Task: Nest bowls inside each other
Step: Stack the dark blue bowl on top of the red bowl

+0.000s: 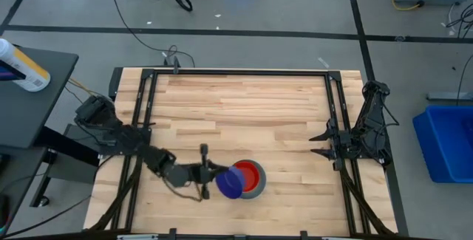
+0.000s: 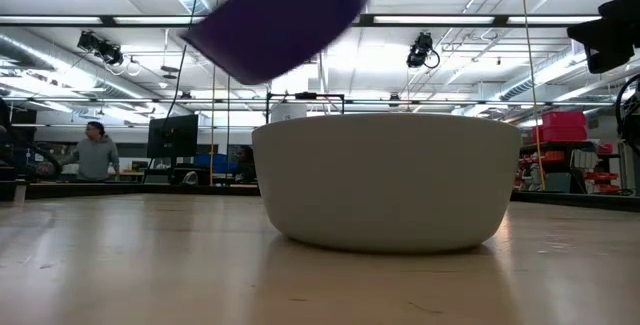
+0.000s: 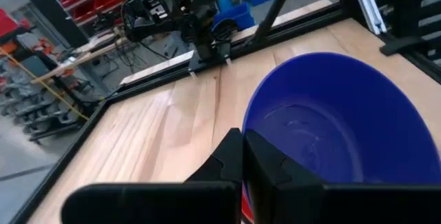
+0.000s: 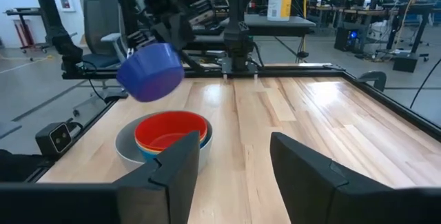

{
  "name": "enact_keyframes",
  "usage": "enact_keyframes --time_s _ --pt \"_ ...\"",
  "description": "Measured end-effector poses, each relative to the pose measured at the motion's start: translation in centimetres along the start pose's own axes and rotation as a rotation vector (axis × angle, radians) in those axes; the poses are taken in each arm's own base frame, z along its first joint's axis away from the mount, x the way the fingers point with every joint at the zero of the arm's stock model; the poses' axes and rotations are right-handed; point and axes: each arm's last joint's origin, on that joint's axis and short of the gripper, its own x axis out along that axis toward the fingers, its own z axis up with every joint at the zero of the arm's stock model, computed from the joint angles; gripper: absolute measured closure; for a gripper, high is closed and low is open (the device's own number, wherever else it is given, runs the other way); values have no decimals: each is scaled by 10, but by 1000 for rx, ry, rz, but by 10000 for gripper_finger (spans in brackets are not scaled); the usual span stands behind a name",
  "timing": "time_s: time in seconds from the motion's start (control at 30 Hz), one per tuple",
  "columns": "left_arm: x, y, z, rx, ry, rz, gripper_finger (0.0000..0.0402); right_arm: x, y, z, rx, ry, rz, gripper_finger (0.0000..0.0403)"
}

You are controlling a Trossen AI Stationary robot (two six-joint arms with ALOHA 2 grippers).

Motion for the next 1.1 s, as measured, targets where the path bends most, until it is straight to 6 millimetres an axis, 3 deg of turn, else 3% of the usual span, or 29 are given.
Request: enact_keyframes --time_s 0.27,0.63,1.1 --pt "21 35 -24 -84 -107 -87 398 0 1 0 0 7 44 230" --pt "28 50 -34 -104 -142 -142 398 0 1 0 0 6 43 244" --pt "46 44 -51 -125 -176 -165 398 0 1 0 4 4 42 235"
